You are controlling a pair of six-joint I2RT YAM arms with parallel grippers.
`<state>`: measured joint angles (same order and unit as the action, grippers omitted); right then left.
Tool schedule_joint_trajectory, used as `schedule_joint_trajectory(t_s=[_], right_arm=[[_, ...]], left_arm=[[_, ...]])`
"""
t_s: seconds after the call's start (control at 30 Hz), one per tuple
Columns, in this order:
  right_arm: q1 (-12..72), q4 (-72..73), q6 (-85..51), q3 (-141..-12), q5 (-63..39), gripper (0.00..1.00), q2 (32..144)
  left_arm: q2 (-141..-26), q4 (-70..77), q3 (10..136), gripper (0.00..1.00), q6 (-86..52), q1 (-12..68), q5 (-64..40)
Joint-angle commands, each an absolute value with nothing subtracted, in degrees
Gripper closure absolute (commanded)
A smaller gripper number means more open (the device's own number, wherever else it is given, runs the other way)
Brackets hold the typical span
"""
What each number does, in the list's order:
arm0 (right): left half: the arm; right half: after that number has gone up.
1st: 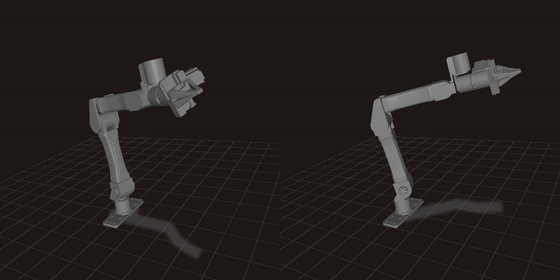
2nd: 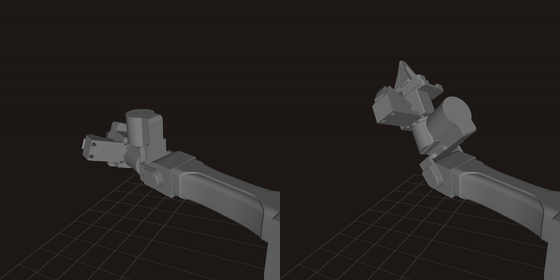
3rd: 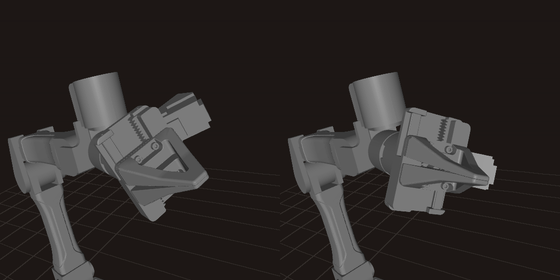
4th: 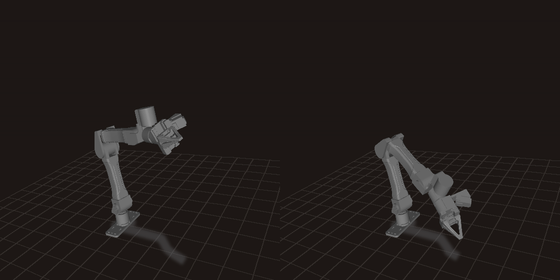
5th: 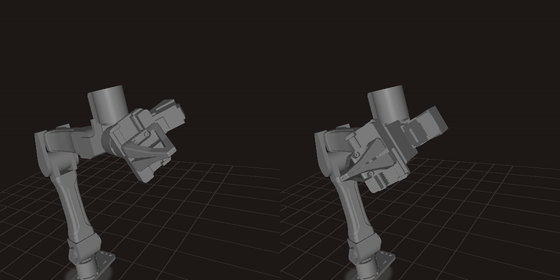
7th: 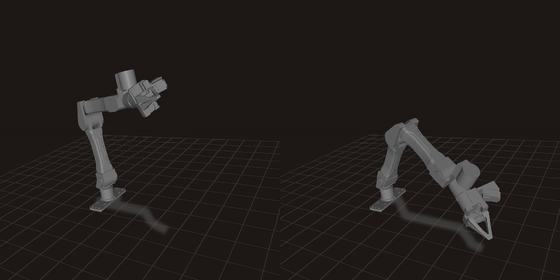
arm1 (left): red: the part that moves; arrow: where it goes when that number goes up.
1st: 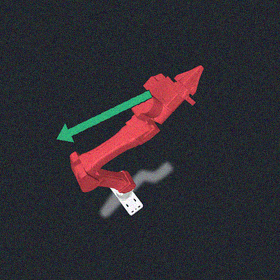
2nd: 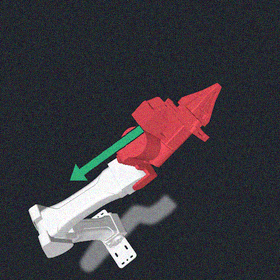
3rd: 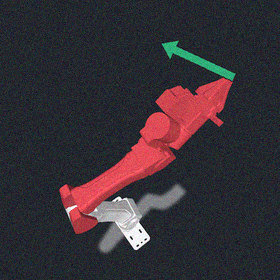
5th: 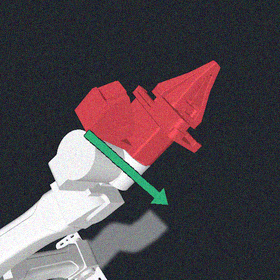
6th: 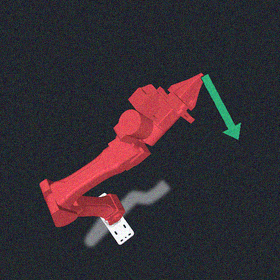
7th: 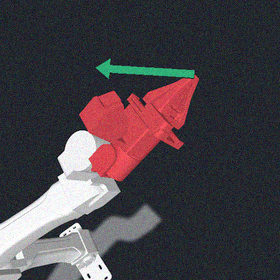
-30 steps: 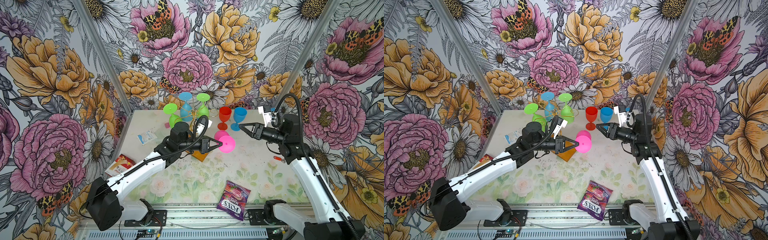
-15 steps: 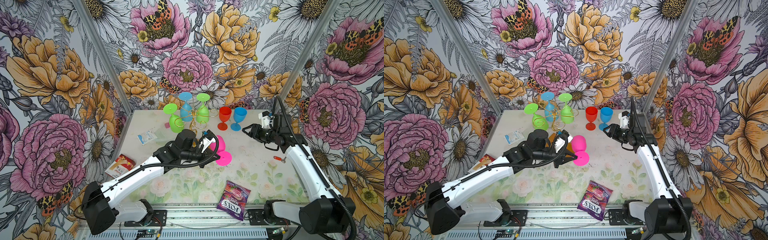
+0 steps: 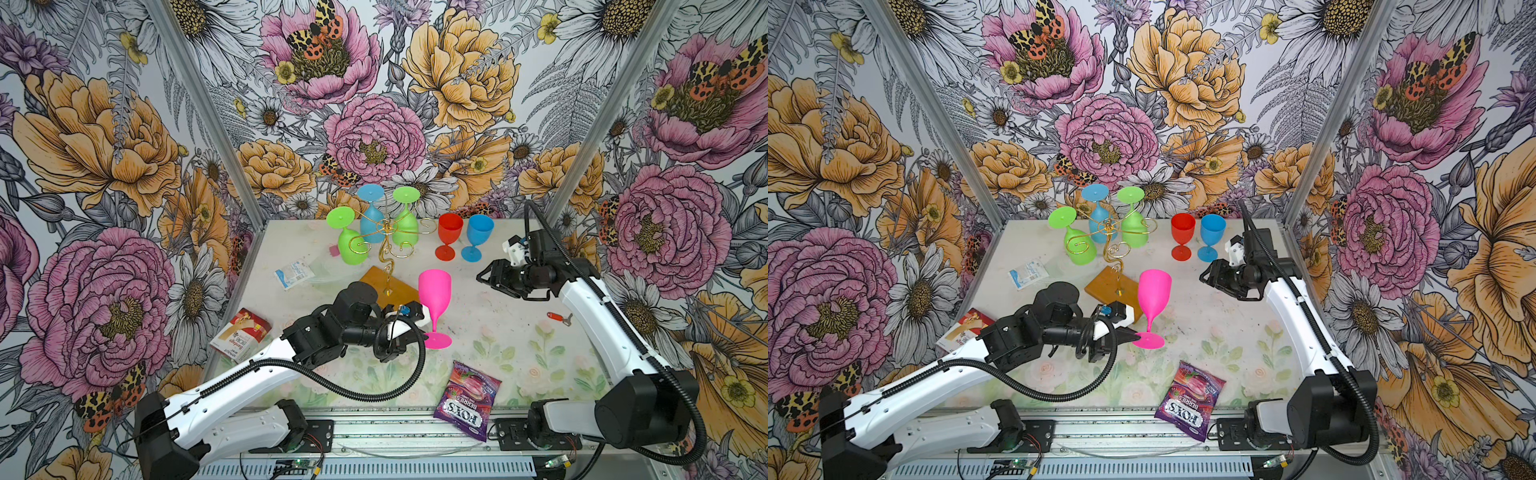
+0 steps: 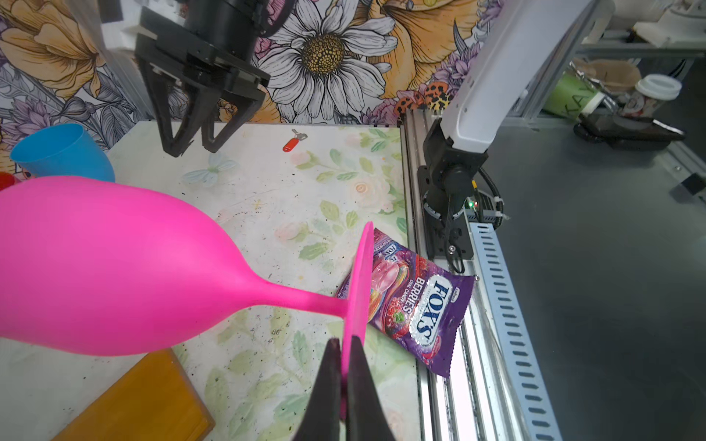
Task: Take the wine glass off the wine glass rack
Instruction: Pick up the wine glass from the wine glass rack.
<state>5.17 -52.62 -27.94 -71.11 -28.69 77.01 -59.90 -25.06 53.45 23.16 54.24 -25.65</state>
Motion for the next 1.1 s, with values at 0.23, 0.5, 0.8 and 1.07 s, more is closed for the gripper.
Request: schedule_joint_trajectory(t_s=[0.23, 0.5, 0.8, 1.07], right_arm=[[6.32, -54.08, -28.64, -76.59, -32.99, 0.42, 81.13], [7.11, -54.27, -28.70, -78.68, -36.35, 0.42, 83.19], [10.76, -54.24, -29.59, -77.83, -39.59, 0.40, 83.15], [12.07, -54.23, -29.45, -78.48, -41.08, 0.40, 83.54]], left_arm=[[-66.38, -29.02, 52.35, 1.00, 38.94, 62.47, -1.64], [-66.58, -22.04, 47.01, 1.00, 47.51, 67.03, 13.82], [-67.25, -14.52, 42.64, 1.00, 57.62, 69.55, 24.84], [-69.62, -6.33, 37.35, 1.00, 67.80, 71.41, 33.81]])
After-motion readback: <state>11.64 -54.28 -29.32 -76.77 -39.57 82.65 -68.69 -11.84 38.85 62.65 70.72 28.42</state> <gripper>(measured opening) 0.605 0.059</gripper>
